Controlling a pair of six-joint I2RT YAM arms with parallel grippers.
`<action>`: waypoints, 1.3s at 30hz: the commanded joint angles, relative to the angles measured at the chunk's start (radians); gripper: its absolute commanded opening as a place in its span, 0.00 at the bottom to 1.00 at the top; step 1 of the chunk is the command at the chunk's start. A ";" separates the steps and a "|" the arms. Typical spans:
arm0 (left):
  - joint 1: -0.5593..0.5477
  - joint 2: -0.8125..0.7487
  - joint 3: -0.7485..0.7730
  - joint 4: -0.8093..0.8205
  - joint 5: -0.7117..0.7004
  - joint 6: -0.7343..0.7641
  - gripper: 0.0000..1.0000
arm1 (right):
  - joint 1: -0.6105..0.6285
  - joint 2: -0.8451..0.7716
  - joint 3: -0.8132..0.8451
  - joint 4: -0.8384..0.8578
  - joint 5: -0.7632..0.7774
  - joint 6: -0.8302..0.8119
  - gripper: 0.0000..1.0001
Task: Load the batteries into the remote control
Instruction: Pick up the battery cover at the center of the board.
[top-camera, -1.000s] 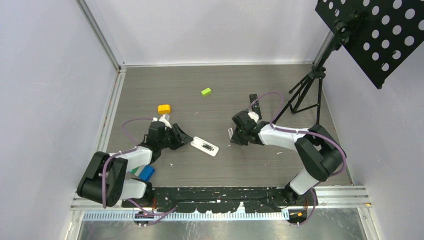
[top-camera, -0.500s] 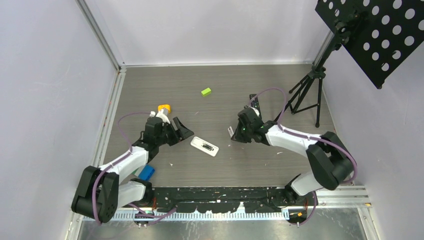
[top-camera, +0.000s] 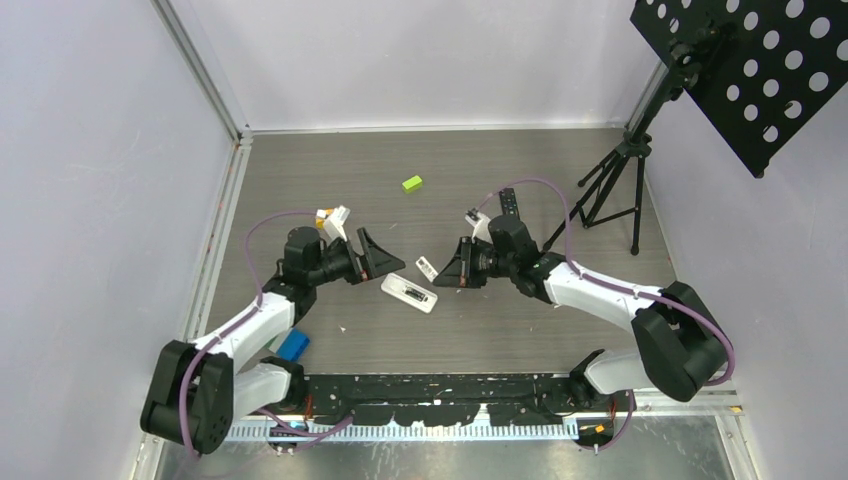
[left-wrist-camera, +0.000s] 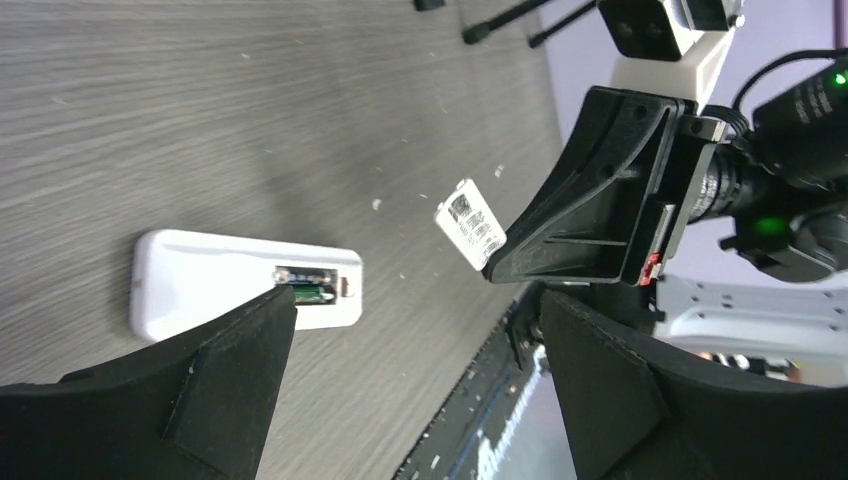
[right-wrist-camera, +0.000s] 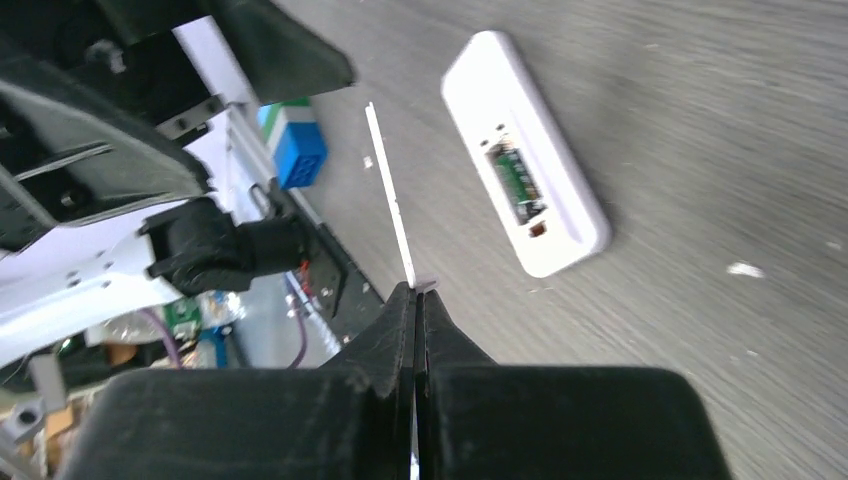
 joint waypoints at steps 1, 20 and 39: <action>-0.010 0.065 0.031 0.168 0.185 -0.091 0.95 | -0.001 -0.026 0.015 0.128 -0.209 0.028 0.00; -0.109 0.221 0.052 0.431 0.284 -0.298 0.31 | 0.001 0.051 0.054 0.149 -0.284 0.062 0.00; -0.112 0.157 0.007 0.554 -0.002 -0.541 0.00 | 0.015 -0.048 -0.255 0.785 0.040 0.417 0.77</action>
